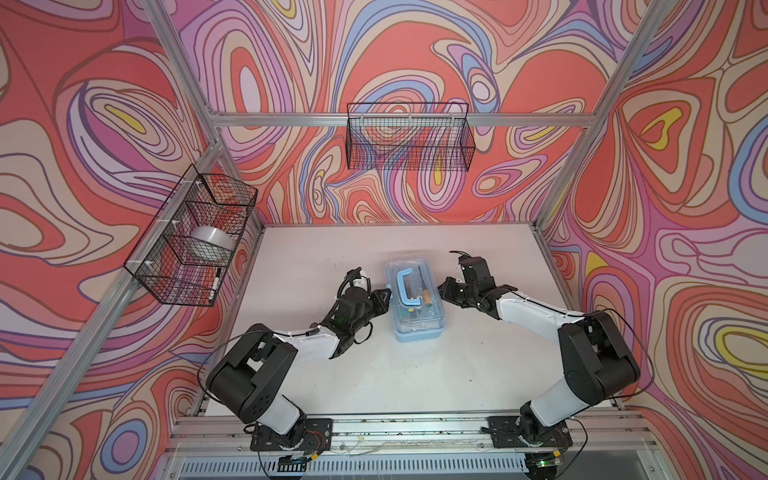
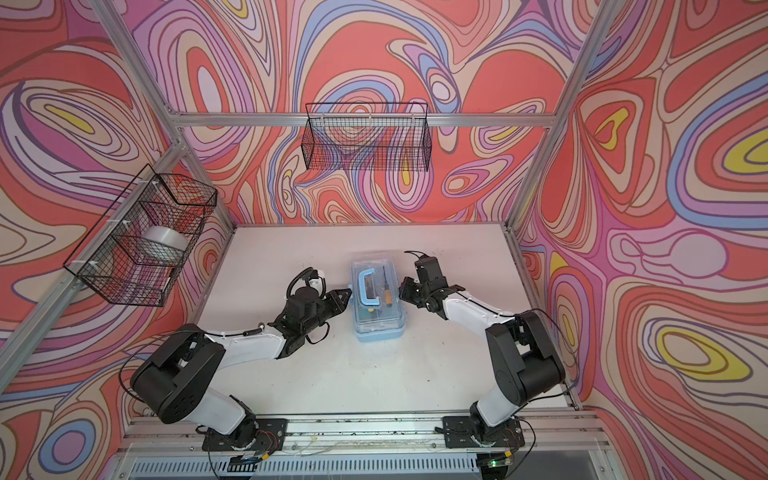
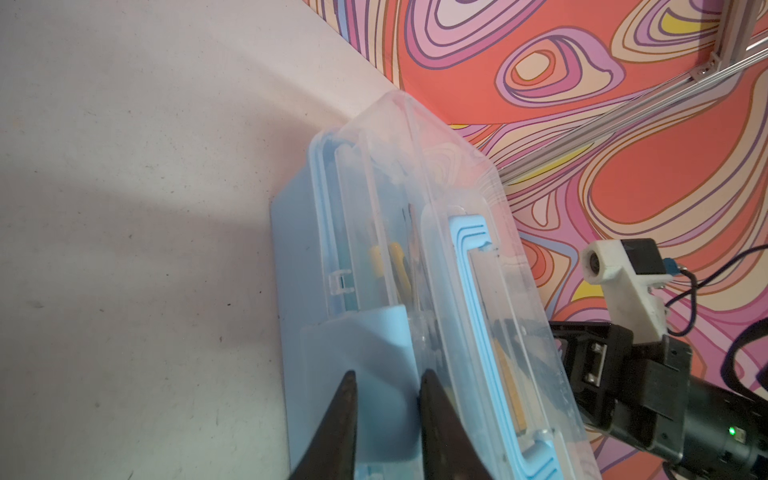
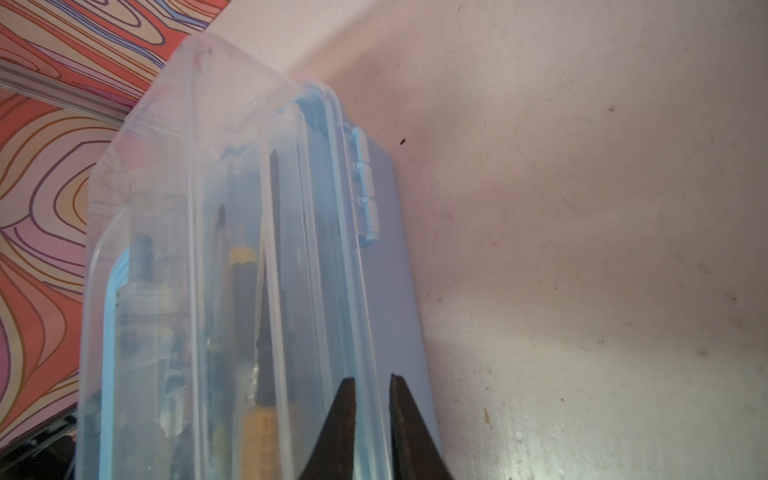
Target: Pack the tool kit
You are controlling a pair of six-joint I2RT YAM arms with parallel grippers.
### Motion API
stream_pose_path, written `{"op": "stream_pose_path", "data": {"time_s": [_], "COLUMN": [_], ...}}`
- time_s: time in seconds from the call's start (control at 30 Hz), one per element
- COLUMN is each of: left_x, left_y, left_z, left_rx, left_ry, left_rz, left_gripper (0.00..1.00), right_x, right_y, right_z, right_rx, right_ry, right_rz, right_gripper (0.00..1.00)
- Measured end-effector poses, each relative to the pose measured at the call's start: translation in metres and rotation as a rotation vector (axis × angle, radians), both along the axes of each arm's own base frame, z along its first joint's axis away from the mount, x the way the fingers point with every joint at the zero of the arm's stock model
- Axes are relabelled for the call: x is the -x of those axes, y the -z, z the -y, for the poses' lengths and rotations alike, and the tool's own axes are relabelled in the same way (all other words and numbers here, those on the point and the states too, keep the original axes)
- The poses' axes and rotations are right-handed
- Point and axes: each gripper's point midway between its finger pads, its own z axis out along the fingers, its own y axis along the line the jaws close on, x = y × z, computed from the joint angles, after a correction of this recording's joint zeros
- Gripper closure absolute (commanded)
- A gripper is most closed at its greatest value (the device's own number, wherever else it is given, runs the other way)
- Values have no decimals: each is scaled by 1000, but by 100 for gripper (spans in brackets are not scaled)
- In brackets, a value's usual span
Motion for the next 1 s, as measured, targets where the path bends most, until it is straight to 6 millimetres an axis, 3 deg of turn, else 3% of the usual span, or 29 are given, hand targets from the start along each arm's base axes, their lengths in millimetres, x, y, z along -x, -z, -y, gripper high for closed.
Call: {"op": "stream_pose_path", "data": {"time_s": [0.6, 1.0], "left_x": [1, 7], "left_y": [1, 13], "left_z": [-1, -3], "left_rx": [-15, -75], "left_ry": [7, 25], "left_rz": [-1, -42], "left_gripper": [73, 76], "right_x": [-6, -16], "right_y": [0, 0], "right_z": [-1, -8], "right_rx": [1, -10], "right_ry": [6, 5], "right_rz": [8, 23], "right_gripper": [83, 83]}}
